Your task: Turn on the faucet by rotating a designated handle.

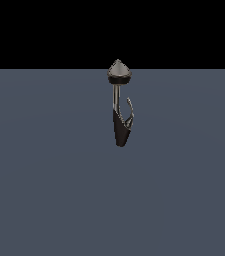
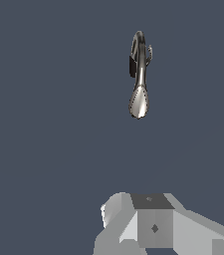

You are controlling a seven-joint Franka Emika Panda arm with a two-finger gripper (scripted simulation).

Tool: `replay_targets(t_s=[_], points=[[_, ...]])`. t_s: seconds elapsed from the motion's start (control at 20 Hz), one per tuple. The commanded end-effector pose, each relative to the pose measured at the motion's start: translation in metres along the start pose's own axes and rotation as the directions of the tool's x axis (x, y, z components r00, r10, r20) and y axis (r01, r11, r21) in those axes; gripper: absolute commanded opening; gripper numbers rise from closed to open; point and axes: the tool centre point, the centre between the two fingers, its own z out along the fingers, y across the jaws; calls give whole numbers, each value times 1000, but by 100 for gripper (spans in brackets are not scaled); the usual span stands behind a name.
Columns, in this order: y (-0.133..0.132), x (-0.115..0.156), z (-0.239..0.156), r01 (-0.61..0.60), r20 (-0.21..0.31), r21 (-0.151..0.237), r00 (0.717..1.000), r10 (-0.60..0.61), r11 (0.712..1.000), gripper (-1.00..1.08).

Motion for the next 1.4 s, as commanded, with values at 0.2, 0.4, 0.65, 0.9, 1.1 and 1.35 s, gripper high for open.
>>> replay_targets(t_s=[0.2, 0.4, 0.65, 0.9, 1.1, 1.35], points=[[-6, 3, 0, 21, -2, 6, 1000, -21, 1000, -100], [-17, 6, 1, 58, -7, 15, 998, -58, 998, -100], [-17, 7, 1, 54, -6, 17, 999, -54, 998, -100], [-18, 16, 4, 25, 4, 37, 1000, -25, 999, -100], [-19, 28, 7, -21, 20, 66, 1000, 20, 998, -100], [-20, 52, 16, -108, 54, 114, 993, 103, 988, -100]])
